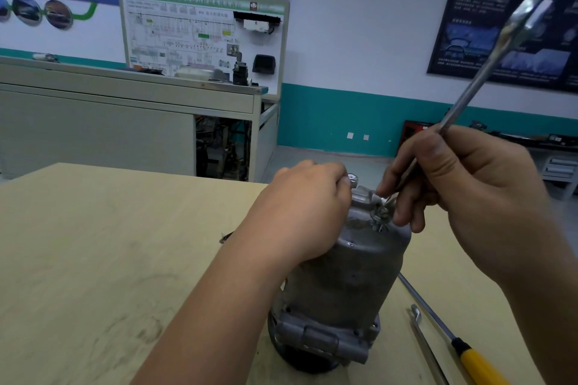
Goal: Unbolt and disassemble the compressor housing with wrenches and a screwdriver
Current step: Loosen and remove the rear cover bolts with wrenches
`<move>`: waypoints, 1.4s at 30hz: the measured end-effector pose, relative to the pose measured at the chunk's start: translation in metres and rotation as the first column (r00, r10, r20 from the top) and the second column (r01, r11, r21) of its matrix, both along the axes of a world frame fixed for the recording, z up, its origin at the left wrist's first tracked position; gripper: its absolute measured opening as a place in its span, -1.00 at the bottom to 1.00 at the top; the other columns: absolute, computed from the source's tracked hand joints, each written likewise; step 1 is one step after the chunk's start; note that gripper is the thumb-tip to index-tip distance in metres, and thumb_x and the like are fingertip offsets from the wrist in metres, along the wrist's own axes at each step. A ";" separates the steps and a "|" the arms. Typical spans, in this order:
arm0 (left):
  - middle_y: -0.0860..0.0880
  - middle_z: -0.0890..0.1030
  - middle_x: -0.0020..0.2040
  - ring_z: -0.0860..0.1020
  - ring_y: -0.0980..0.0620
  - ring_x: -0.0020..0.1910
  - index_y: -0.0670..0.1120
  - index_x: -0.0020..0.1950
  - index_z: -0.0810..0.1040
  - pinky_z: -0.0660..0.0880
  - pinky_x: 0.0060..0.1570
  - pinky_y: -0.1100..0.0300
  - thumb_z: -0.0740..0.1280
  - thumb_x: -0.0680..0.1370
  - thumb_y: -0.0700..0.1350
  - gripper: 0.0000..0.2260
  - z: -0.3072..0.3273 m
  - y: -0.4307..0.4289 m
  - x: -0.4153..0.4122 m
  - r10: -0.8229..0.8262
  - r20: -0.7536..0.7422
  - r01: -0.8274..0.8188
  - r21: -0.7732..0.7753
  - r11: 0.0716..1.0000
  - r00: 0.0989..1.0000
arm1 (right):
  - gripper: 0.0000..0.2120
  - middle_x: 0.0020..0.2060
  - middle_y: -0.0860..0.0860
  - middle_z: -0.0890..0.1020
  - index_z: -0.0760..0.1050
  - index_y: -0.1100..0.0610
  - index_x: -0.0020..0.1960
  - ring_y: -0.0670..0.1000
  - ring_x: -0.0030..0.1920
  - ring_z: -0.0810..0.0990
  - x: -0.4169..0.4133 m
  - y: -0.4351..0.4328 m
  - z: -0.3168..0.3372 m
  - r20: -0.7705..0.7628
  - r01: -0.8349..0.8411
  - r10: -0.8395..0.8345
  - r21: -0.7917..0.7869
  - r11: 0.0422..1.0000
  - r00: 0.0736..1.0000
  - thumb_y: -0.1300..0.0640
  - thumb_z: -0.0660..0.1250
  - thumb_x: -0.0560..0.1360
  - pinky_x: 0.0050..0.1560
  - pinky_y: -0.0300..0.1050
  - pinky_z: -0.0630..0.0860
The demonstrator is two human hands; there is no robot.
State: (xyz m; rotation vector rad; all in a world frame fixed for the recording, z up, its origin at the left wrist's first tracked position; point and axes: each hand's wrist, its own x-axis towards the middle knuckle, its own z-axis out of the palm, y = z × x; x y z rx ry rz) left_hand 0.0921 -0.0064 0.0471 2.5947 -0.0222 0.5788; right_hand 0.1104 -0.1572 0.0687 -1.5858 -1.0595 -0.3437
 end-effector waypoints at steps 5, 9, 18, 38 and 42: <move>-0.04 0.45 -0.06 0.42 -0.09 0.02 0.06 -0.08 0.35 0.40 -0.02 0.01 0.02 0.65 0.00 -0.82 0.002 -0.001 -0.002 -0.002 -0.001 0.002 0.004 1.000 1.000 | -0.67 -0.31 0.10 0.63 0.47 0.13 -0.21 0.00 -0.51 0.56 -0.001 0.001 0.002 0.049 0.040 -0.036 -0.096 0.995 0.998 -0.11 0.14 0.44 -0.53 -0.22 0.49; -0.04 0.45 -0.06 0.43 -0.09 0.01 0.06 -0.08 0.35 0.40 -0.01 0.00 0.02 0.65 -0.01 -0.83 0.003 -0.001 -0.002 -0.007 0.000 0.007 0.010 1.000 1.000 | -0.83 -0.27 0.01 0.63 0.42 -0.03 -0.13 -0.05 -0.49 0.56 0.000 0.001 -0.003 0.184 0.128 -0.103 -0.133 0.983 0.977 -0.09 0.18 0.53 -0.49 -0.28 0.47; -0.06 0.50 0.03 0.43 -0.09 0.05 0.03 0.06 0.46 0.42 0.06 -0.04 0.02 0.64 0.00 -0.77 0.001 0.000 -0.002 0.002 -0.002 -0.002 0.001 1.000 1.000 | -0.84 -0.28 0.16 0.59 0.44 -0.06 -0.12 -0.05 -0.56 0.43 0.005 -0.008 -0.001 0.049 0.071 -0.068 -0.057 0.996 0.996 0.06 0.09 0.51 -0.54 -0.30 0.38; -0.05 0.50 0.05 0.44 -0.08 0.08 0.04 0.14 0.48 0.43 0.09 -0.04 0.02 0.65 0.01 -0.74 0.002 -0.001 -0.002 -0.003 -0.006 0.003 -0.009 1.000 1.000 | -0.81 -0.34 -0.05 0.61 0.48 -0.04 0.04 -0.15 -0.61 0.39 0.008 0.002 0.013 -0.077 0.103 -0.111 -0.104 0.989 0.991 0.06 0.12 0.53 -0.57 -0.36 0.36; 0.00 0.42 -0.13 0.42 -0.06 -0.01 0.10 -0.18 0.32 0.37 -0.07 0.06 0.02 0.65 0.01 -0.78 0.004 -0.002 -0.003 -0.004 -0.015 0.004 0.001 1.000 1.000 | -0.77 -0.34 0.03 0.64 0.53 0.08 -0.09 -0.04 -0.56 0.53 0.002 0.006 0.012 -0.039 0.027 -0.031 -0.102 0.994 0.999 0.02 0.15 0.40 -0.53 -0.29 0.46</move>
